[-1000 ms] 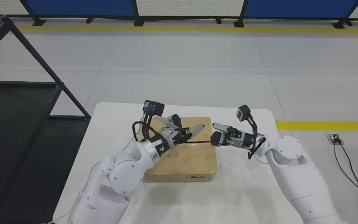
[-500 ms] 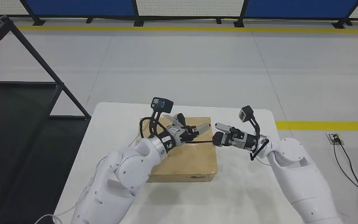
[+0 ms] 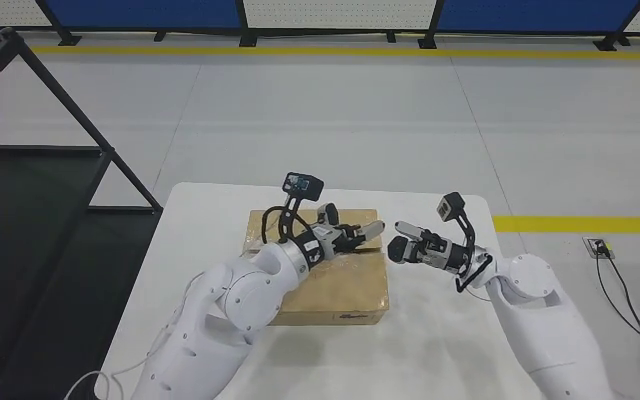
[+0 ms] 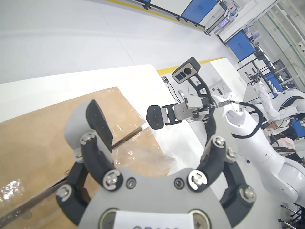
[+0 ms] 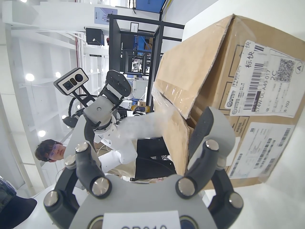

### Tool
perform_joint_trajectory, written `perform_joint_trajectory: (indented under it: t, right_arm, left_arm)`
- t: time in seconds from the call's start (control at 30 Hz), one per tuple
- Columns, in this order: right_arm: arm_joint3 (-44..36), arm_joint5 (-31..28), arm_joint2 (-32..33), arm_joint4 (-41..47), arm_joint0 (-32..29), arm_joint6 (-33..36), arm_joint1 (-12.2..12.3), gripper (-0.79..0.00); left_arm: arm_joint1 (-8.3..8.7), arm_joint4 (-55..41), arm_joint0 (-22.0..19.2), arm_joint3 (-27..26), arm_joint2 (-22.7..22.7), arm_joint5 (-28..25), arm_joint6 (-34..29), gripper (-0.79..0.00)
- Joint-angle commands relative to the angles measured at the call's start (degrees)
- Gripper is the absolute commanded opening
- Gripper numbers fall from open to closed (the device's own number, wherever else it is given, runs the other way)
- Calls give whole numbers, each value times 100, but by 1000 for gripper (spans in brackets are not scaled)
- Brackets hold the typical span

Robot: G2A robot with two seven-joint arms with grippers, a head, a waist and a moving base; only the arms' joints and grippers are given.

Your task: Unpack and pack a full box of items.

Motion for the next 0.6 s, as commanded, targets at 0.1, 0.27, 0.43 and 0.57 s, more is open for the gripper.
perform_joint_trajectory:
  t: [0.1,0.27,0.43,0.57]
  right_arm:
    - [-72,-18,68,27,-99,-11,28,0]
    - [-107,-58,141,64,-173,-28,54,0]
    - [-209,-322,250,84,-293,-25,87,0]
    - [-352,-658,325,27,-400,11,115,0]
  left_arm:
    - [-24,24,3,19,25,-11,19,0]
    - [-21,-108,122,-300,-180,-81,191,0]
    - [79,-307,569,-1047,-814,-229,140,0]
    - [191,-647,1121,-1621,-1660,-364,53,0]
